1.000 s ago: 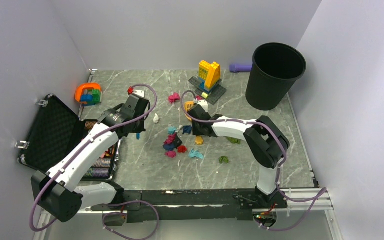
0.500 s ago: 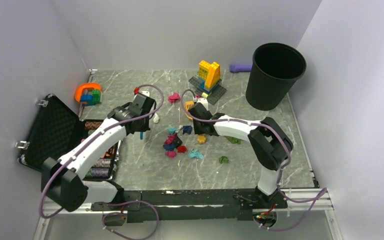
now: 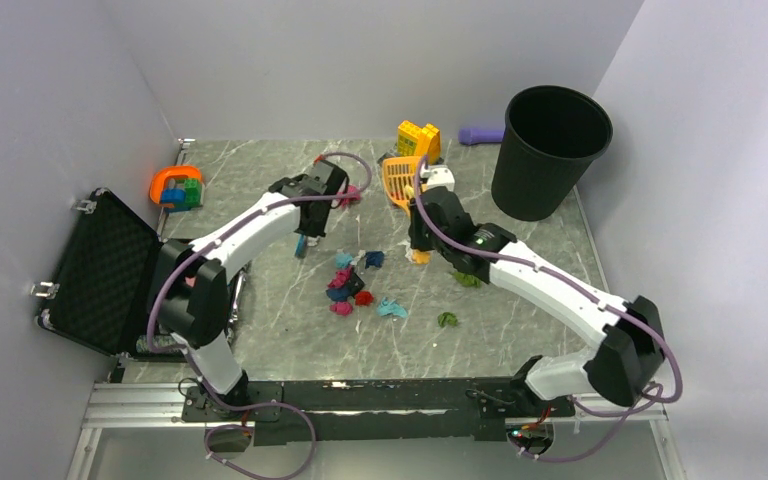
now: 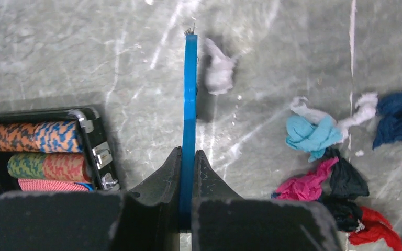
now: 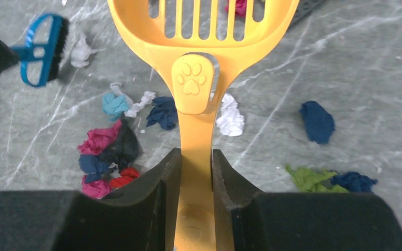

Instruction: Sweep away the paper scraps from the table

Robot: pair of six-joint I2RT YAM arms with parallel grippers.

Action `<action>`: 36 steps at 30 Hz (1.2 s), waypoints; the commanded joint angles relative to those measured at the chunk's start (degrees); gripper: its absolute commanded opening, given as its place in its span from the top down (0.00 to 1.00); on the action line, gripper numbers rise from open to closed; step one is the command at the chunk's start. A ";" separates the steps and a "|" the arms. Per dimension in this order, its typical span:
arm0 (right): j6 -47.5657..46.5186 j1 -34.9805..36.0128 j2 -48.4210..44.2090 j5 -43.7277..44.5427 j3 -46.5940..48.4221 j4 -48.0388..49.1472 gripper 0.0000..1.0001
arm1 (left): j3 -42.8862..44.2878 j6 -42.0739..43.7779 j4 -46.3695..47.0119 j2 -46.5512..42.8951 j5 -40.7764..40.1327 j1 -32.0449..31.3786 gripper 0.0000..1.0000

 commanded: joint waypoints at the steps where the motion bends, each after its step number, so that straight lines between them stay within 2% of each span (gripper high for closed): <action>1: 3.03 -0.22 -6.01 9.01 -1.04 -6.37 1.00 | 2.65 5.59 -2.85 3.13 4.91 -4.86 1.00; 5: 5.11 -0.80 -9.71 12.87 -1.08 -9.97 1.00 | 3.90 7.62 -5.27 3.35 12.20 -9.21 1.00; 8: 6.37 -1.16 -11.27 14.80 -0.80 -12.64 1.00 | 4.28 8.90 -5.60 -0.67 17.78 -10.97 1.00; 10: 7.54 -1.46 -12.15 15.72 -1.17 -14.45 1.00 | 4.59 8.96 -5.77 -4.09 17.99 -11.11 1.00; 12: 8.56 -1.87 -13.12 15.96 -1.91 -14.96 1.00 | 5.12 9.30 -5.34 -6.58 13.51 -11.06 1.00; 14: 9.26 -2.14 -14.60 15.71 -3.33 -14.74 1.00 | 6.94 9.15 -6.17 -6.82 4.75 -11.04 1.00; 15: 9.28 -2.24 -15.22 15.31 -3.96 -14.36 1.00 | 8.02 9.21 -6.25 -6.20 -1.50 -11.05 1.00; 18: 9.36 -2.60 -16.58 14.24 -5.23 -13.47 1.00 | 11.54 12.36 -3.51 -1.59 -13.25 -10.96 1.00; 23: 9.54 -2.71 -17.08 13.62 -4.04 -15.05 1.00 | 15.13 29.22 10.17 8.12 -21.71 -9.72 1.00; 27: 9.46 -2.79 -18.48 14.78 -2.62 -17.01 1.00 | 19.73 36.56 16.78 15.70 -18.80 -6.67 1.00; 32: 9.54 -2.88 -21.87 15.23 -2.85 -17.19 1.00 | 22.37 45.81 22.55 22.52 -15.06 -6.32 1.00; 34: 9.46 -2.92 -23.02 14.94 -3.25 -16.74 1.00 | 24.79 45.75 18.48 24.03 -10.41 -6.39 1.00; 36: 9.44 -2.99 -23.64 14.83 -3.14 -16.71 1.00 | 28.00 43.84 9.30 24.40 -0.42 -6.58 1.00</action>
